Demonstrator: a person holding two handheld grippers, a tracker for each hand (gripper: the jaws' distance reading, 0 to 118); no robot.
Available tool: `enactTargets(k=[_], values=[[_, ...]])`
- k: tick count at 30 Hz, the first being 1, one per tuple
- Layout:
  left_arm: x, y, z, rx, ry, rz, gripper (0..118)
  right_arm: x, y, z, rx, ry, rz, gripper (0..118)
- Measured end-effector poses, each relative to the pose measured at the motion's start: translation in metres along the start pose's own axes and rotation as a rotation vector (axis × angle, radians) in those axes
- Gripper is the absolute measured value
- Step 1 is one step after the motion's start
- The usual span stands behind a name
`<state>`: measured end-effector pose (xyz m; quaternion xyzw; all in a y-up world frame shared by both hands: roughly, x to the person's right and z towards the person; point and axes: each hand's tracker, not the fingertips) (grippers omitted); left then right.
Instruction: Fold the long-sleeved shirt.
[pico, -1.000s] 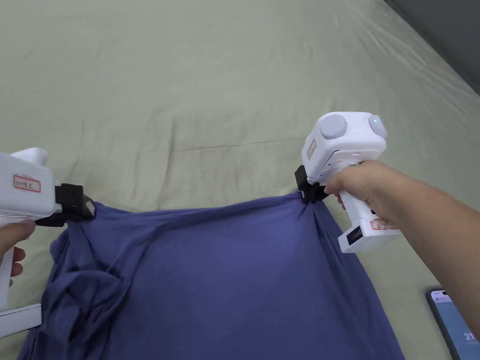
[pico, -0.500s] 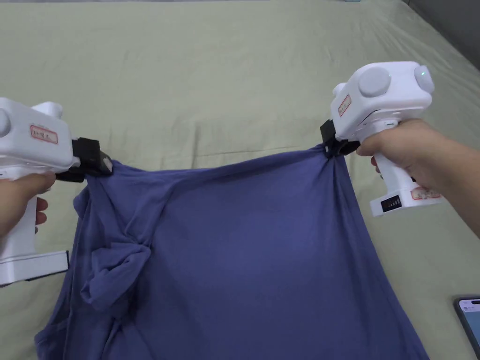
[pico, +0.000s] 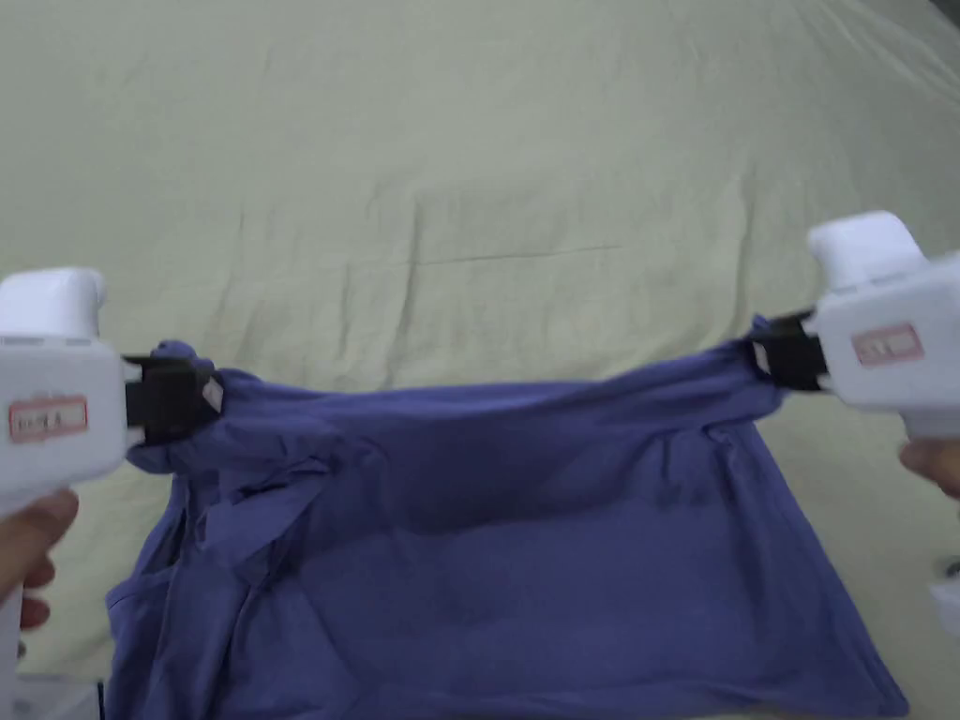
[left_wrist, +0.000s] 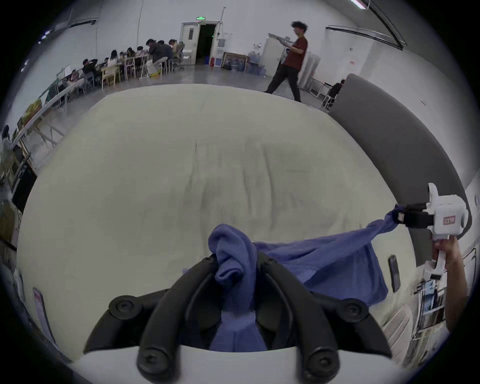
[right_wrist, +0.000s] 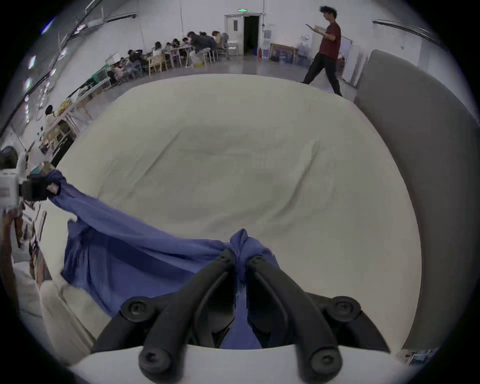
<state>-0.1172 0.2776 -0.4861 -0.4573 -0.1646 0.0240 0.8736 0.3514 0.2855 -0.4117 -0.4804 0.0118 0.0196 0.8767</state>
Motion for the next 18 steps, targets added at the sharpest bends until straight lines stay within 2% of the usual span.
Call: enactTargets(k=[5, 9, 16, 18], values=[[0.015, -0.069, 0.031, 0.011, 0.025, 0.046, 18, -0.026, -0.087, 0.012, -0.051, -0.023, -0.014, 8], [0.018, -0.117, 0.043, 0.015, 0.018, 0.113, 18, -0.028, -0.139, 0.003, -0.132, -0.025, -0.096, 8], [0.006, -0.169, 0.017, -0.147, 0.09, 0.13, 18, -0.034, -0.172, -0.005, -0.195, -0.034, -0.148, 8], [0.0, -0.176, 0.007, -0.163, 0.091, 0.157, 18, -0.038, -0.173, -0.01, -0.206, -0.051, -0.133, 8]])
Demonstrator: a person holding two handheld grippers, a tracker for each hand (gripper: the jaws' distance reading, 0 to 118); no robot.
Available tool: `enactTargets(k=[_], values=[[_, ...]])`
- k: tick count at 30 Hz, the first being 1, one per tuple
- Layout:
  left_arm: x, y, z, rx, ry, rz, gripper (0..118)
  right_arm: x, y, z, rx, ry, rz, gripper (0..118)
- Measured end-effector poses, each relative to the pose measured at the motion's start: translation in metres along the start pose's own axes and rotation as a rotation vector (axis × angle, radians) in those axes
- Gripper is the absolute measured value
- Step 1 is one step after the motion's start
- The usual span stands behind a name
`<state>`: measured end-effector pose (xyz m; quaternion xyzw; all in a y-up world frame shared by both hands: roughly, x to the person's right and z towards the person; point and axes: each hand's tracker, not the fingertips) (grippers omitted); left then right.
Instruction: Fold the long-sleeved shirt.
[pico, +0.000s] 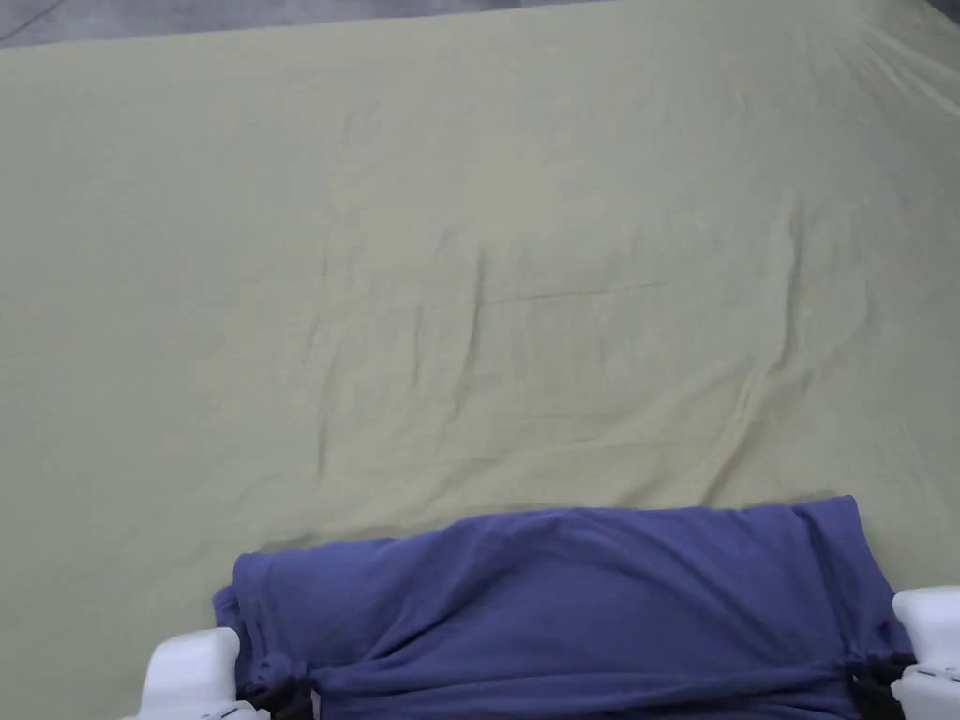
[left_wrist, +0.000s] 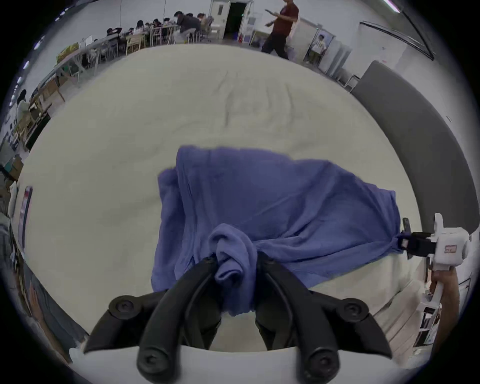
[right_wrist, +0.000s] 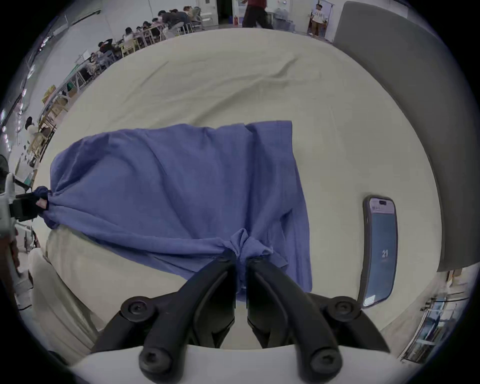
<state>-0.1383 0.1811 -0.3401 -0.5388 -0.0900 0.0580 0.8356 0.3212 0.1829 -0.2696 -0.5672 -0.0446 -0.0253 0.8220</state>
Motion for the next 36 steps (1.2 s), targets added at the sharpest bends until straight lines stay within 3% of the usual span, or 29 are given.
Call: enactTargets(k=[7, 8, 9, 10, 11, 12, 13, 14, 15, 18, 20, 21, 22, 23, 24, 25, 28, 29, 31, 32, 33, 34, 36], values=[[-0.002, -0.003, -0.016, 0.009, 0.022, 0.012, 18, 0.001, 0.001, -0.018, -0.013, -0.009, -0.003, 8], [-0.001, -0.004, -0.015, 0.013, 0.021, 0.014, 22, 0.003, 0.001, -0.02, -0.016, -0.004, -0.005, 14], [-0.001, -0.002, -0.013, 0.019, 0.017, 0.023, 51, 0.004, 0.002, -0.02, -0.017, -0.005, -0.008, 21], [-0.003, -0.001, -0.005, 0.045, -0.009, 0.063, 97, 0.006, 0.006, -0.017, -0.029, -0.009, -0.005, 35], [-0.005, 0.001, 0.007, 0.091, -0.043, 0.094, 118, 0.007, 0.009, -0.008, -0.044, -0.007, 0.011, 63], [-0.007, 0.003, 0.022, 0.125, -0.09, 0.107, 118, 0.008, 0.016, 0.003, -0.097, -0.034, 0.026, 106], [-0.011, 0.006, 0.046, 0.266, -0.117, 0.116, 118, 0.009, 0.019, 0.014, -0.102, -0.046, 0.013, 118], [-0.01, 0.014, 0.063, 0.232, -0.116, 0.094, 118, 0.011, 0.02, 0.028, -0.086, -0.059, -0.002, 117], [-0.01, 0.017, 0.075, 0.225, -0.096, 0.074, 118, 0.01, 0.02, 0.056, 0.05, -0.004, -0.013, 117], [-0.006, 0.02, 0.077, 0.225, -0.026, -0.001, 118, 0.0, 0.029, 0.085, 0.076, 0.023, -0.021, 118], [-0.006, 0.015, 0.063, 0.112, -0.004, -0.024, 118, -0.015, 0.019, 0.091, 0.087, 0.049, -0.026, 118], [-0.008, 0.01, 0.054, 0.047, -0.033, -0.021, 118, -0.021, 0.016, 0.09, 0.118, 0.096, -0.031, 116], [-0.007, 0.007, 0.047, 0.012, -0.058, 0.009, 96, -0.027, 0.012, 0.089, 0.148, 0.14, -0.033, 99], [-0.007, 0.004, 0.041, 0.004, -0.086, 0.049, 32, -0.025, 0.012, 0.074, 0.144, 0.165, -0.041, 54], [-0.01, 0.001, 0.035, -0.006, -0.071, 0.059, 0, -0.03, 0.011, 0.065, 0.098, 0.189, -0.064, 3], [-0.013, -0.004, 0.035, -0.001, -0.084, 0.065, 0, -0.032, 0.011, 0.063, 0.089, 0.217, -0.087, 3], [-0.035, 0.012, 0.042, 0.027, -0.194, 0.105, 0, -0.041, 0.011, 0.059, 0.102, 0.39, -0.048, 3], [-0.052, 0.019, 0.044, 0.007, -0.179, 0.117, 0, -0.043, 0.013, 0.06, 0.112, 0.409, -0.034, 3], [-0.084, 0.037, 0.039, 0.013, -0.317, 0.205, 0, -0.048, 0.017, 0.061, 0.116, 0.422, 0.031, 3], [-0.098, 0.046, 0.037, 0.009, -0.399, 0.255, 10, -0.05, 0.019, 0.062, 0.125, 0.442, 0.056, 3], [-0.112, 0.053, 0.03, -0.002, -0.459, 0.3, 70, -0.052, 0.021, 0.064, 0.144, 0.46, 0.066, 3], [-0.124, 0.058, 0.022, -0.019, -0.467, 0.303, 118, -0.054, 0.023, 0.066, 0.154, 0.494, 0.07, 3], [-0.145, 0.064, -0.003, -0.044, -0.502, 0.333, 118, -0.06, 0.025, 0.068, 0.157, 0.577, 0.064, 3]])
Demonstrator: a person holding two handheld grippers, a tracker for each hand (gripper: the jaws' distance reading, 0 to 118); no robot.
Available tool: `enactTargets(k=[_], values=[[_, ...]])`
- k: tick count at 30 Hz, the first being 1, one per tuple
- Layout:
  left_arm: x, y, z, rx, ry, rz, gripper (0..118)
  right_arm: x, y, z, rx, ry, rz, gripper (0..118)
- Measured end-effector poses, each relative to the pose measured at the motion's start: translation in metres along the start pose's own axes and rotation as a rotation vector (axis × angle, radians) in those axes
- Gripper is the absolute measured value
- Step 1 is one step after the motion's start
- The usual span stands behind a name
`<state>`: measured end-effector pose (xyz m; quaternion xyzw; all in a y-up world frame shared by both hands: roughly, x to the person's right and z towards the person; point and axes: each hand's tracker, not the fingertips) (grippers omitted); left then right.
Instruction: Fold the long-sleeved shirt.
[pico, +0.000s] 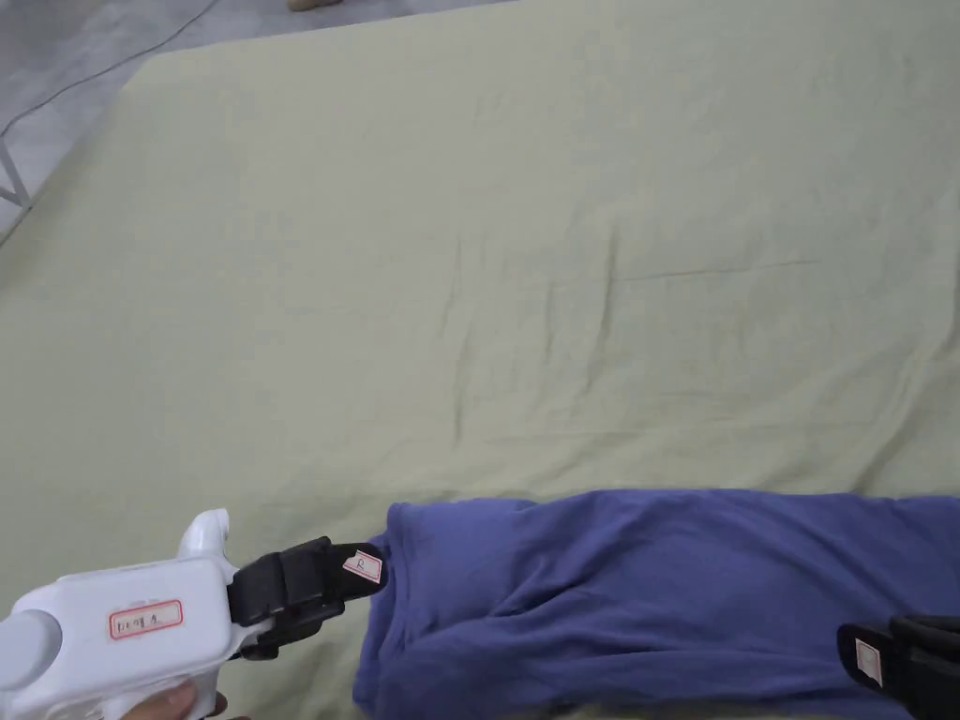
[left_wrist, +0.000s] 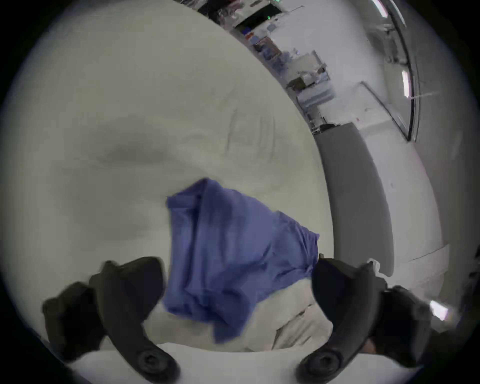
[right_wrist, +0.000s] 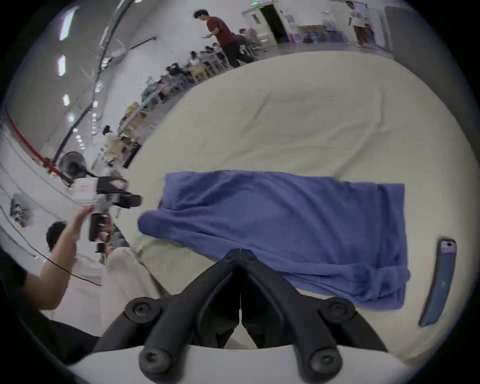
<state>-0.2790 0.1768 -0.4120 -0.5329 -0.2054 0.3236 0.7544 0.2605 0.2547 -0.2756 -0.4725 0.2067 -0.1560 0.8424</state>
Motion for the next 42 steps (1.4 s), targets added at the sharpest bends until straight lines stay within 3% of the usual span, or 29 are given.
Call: enactTargets(k=[3, 4, 7, 10, 15, 20, 24, 26, 28, 31, 32, 33, 35, 38, 42], values=[[-0.03, 0.01, -0.027, -0.054, 0.079, 0.051, 118, -0.006, 0.0, -0.003, 0.003, 0.024, 0.006, 3], [-0.013, -0.005, -0.003, -0.061, 0.063, 0.048, 118, -0.008, 0.0, -0.005, 0.0, 0.029, 0.013, 3], [-0.007, -0.023, -0.022, -0.147, 0.041, 0.091, 118, -0.011, -0.002, -0.014, -0.029, 0.061, 0.039, 3], [-0.033, -0.007, -0.048, -0.128, 0.055, -0.014, 118, -0.015, -0.006, -0.02, -0.051, 0.093, 0.065, 3], [-0.051, 0.002, -0.051, -0.09, -0.15, 0.121, 118, -0.01, -0.01, -0.028, -0.052, 0.246, 0.01, 3], [-0.057, 0.0, -0.071, -0.022, -0.358, 0.234, 118, -0.013, -0.011, -0.036, -0.055, 0.3, 0.019, 3], [-0.034, 0.0, -0.111, -0.088, -0.49, 0.226, 118, -0.018, -0.011, -0.043, -0.074, 0.327, 0.017, 3], [-0.012, -0.004, -0.135, -0.174, -0.487, 0.205, 118, -0.02, -0.011, -0.046, -0.084, 0.328, 0.021, 3], [0.004, -0.004, -0.148, -0.187, -0.428, 0.098, 118, -0.023, -0.011, -0.048, -0.091, 0.323, 0.029, 3], [0.015, -0.005, -0.155, -0.196, -0.438, 0.106, 118, -0.026, -0.013, -0.048, -0.097, 0.316, 0.035, 3], [0.014, -0.006, -0.148, -0.192, -0.428, 0.113, 85, -0.025, -0.014, -0.047, -0.097, 0.313, 0.035, 3], [0.007, -0.009, -0.141, -0.175, -0.398, 0.154, 20, -0.025, -0.014, -0.046, -0.098, 0.311, 0.034, 3], [-0.008, -0.025, -0.134, -0.134, -0.307, 0.242, 20, -0.025, -0.015, -0.043, -0.094, 0.307, 0.033, 3], [-0.031, -0.037, -0.1, -0.061, -0.335, 0.351, 20, -0.03, -0.01, -0.035, -0.067, 0.252, 0.043, 3], [-0.044, -0.027, -0.038, 0.034, -0.269, 0.332, 20, -0.042, -0.002, -0.023, -0.026, 0.181, 0.066, 3]])
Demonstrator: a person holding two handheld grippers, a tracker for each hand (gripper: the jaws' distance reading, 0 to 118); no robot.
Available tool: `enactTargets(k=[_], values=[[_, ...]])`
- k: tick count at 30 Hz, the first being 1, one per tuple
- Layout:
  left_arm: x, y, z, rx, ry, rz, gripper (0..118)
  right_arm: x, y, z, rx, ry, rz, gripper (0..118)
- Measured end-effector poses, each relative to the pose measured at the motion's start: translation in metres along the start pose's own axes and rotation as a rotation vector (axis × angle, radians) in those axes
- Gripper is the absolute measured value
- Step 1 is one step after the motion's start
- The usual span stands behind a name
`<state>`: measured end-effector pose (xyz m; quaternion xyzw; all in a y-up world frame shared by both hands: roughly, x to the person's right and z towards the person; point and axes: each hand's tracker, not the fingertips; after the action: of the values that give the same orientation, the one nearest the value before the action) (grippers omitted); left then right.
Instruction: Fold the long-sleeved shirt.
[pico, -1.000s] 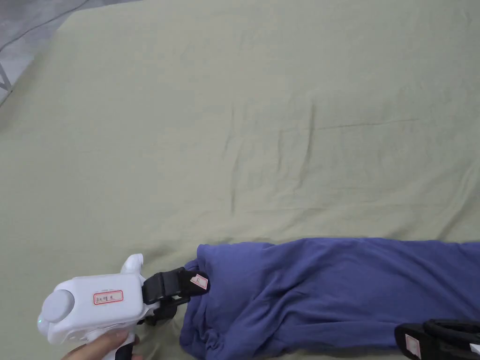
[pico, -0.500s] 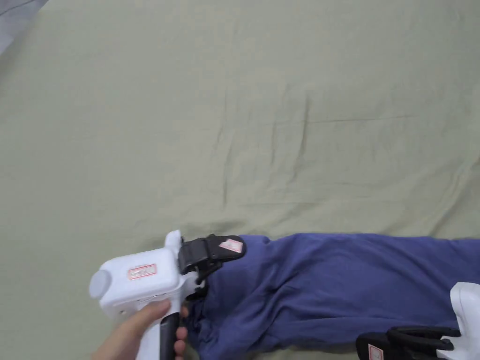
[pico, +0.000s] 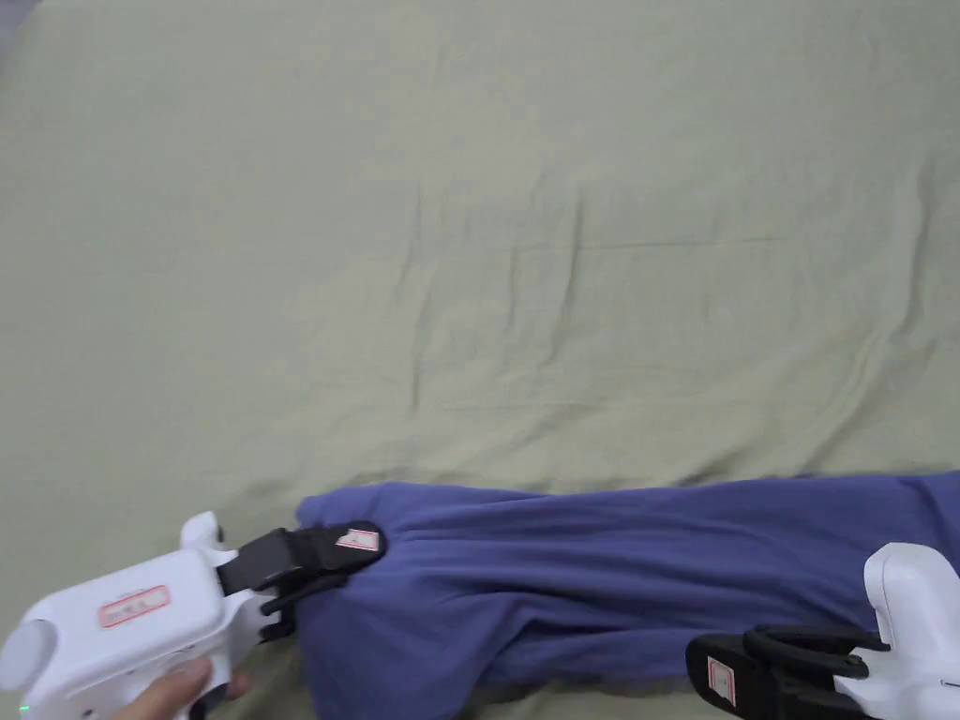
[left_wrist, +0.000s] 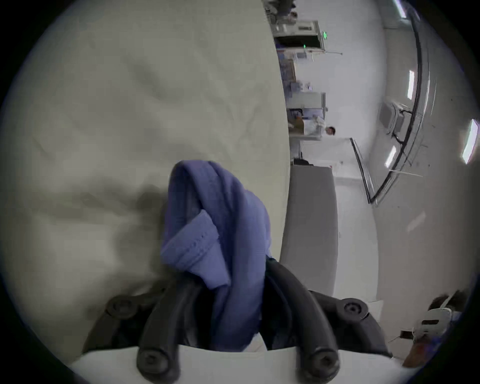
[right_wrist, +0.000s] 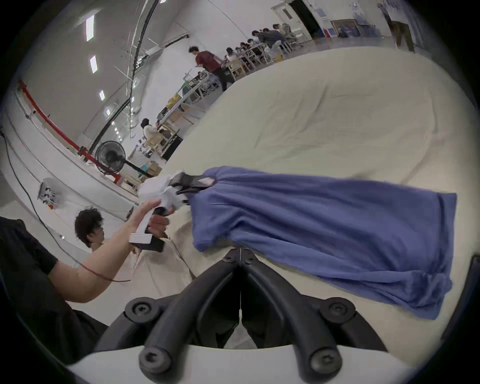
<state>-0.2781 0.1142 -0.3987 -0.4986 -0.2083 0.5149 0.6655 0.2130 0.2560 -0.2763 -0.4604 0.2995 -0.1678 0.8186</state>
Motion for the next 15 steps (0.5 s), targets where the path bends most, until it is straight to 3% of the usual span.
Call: enactTargets(k=[7, 10, 14, 15], values=[[0.043, 0.02, 0.087, 0.127, 0.148, -0.086, 20, -0.028, 0.013, 0.007, 0.037, 0.016, 0.015, 3], [0.071, 0.022, 0.111, 0.197, 0.302, -0.186, 20, -0.036, 0.015, 0.006, 0.043, 0.014, 0.031, 3], [0.12, 0.002, 0.093, 0.239, 0.474, -0.298, 20, -0.042, 0.015, 0.006, 0.04, -0.067, 0.054, 3], [0.138, -0.007, 0.077, 0.254, 0.449, -0.327, 20, -0.042, 0.015, 0.007, 0.041, -0.093, 0.048, 3]])
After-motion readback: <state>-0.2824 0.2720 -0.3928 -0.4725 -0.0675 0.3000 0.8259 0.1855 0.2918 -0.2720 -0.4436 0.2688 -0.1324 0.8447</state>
